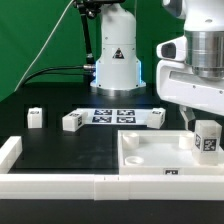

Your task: Assemble one leg

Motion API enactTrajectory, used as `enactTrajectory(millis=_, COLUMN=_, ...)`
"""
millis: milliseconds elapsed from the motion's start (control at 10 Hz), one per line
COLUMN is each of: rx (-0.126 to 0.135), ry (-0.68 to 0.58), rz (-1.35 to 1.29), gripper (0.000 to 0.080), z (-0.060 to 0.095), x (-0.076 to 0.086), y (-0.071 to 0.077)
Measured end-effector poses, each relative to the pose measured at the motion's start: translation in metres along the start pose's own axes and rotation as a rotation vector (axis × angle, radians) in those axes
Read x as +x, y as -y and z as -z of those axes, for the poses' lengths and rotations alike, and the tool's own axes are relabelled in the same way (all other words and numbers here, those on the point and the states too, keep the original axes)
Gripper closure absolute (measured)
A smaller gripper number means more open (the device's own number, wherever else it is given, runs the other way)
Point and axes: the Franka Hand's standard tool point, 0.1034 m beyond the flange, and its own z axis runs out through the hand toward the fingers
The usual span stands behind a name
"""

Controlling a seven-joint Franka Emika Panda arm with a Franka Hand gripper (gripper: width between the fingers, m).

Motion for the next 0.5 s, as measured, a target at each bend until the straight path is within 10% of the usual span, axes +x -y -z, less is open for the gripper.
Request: enactTrajectory(millis=500, rx=-0.055, ry=0.012, rz=0.636, gripper=0.015, z=0.0012, x=-0.0015, y=0.0002)
